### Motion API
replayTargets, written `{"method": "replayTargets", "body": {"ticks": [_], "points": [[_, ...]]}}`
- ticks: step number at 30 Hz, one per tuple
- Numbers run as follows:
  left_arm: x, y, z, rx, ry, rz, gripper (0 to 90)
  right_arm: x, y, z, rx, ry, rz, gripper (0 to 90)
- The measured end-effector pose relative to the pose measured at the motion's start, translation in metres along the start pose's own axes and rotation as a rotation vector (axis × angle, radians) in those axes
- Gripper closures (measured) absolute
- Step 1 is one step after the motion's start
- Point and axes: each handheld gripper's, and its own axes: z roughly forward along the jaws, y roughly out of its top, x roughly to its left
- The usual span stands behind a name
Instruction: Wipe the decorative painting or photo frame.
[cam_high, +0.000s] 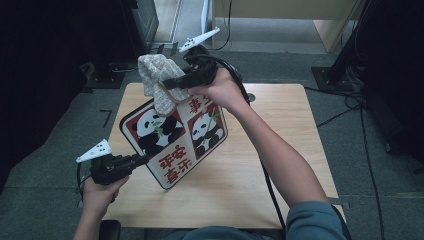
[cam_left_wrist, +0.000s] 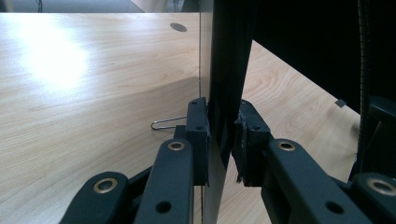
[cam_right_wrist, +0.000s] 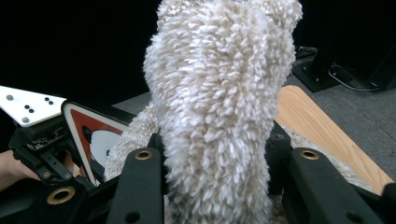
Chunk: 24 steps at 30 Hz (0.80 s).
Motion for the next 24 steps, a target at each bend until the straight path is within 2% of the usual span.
{"method": "replayTargets", "body": {"ticks": [16,24], "points": [[0.001,0.0,0.0,0.003,0.002,0.0,78.1,-0.011,-0.003,-0.009,-0.003,-0.027,0.023,61.9],[0.001,0.0,0.0,0.004,0.005,-0.001,78.1,-0.019,-0.004,-0.017,-0.004,-0.063,0.037,61.9]]}}
